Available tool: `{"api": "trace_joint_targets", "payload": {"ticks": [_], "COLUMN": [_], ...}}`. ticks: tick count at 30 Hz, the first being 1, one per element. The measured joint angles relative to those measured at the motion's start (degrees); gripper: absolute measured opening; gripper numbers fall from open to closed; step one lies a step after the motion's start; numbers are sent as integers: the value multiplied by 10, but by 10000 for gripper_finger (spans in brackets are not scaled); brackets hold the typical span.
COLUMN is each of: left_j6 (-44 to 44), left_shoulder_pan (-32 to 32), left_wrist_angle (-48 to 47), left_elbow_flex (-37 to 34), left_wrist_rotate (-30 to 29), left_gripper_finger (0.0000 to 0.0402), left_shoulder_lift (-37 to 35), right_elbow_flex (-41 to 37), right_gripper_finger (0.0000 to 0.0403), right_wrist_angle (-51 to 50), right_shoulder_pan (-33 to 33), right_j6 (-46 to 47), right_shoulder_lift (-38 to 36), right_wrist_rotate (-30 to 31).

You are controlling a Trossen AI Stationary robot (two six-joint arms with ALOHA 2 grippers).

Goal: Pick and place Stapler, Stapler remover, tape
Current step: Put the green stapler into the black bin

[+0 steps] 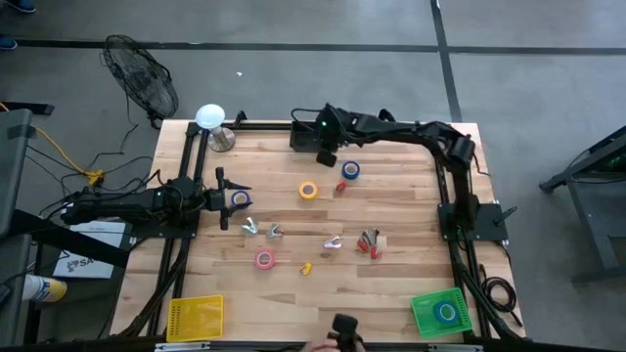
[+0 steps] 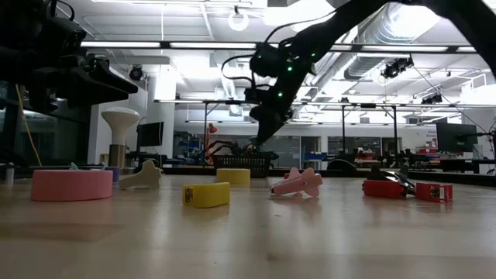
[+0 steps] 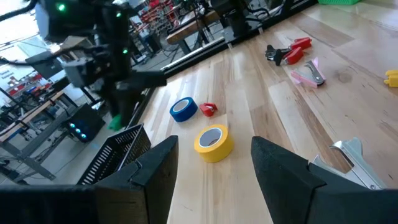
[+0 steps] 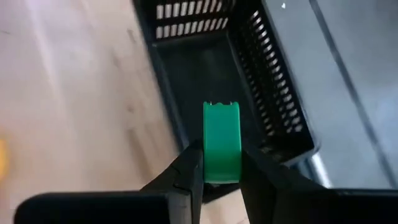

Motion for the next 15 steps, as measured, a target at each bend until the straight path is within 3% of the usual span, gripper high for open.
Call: {"api": "trace_joint_targets", "payload": {"ticks": [6, 15], "left_j6": [0, 0], "left_shoulder_pan": [0, 0], "left_wrist_angle": [0, 0], "left_elbow_flex": [0, 0], "left_wrist_rotate": [0, 0], "left_gripper_finger": [197, 197], "left_shoulder_lift": [0, 0], "right_elbow_flex": [58, 68], "right_gripper_finger": [74, 75], "right_wrist_angle": [-18, -48], "right_shoulder_pan": [-20, -41], "right_j6": [-43, 5], "right_shoulder_lift": [42, 47], "right_wrist_rotate": [-5, -16]}}
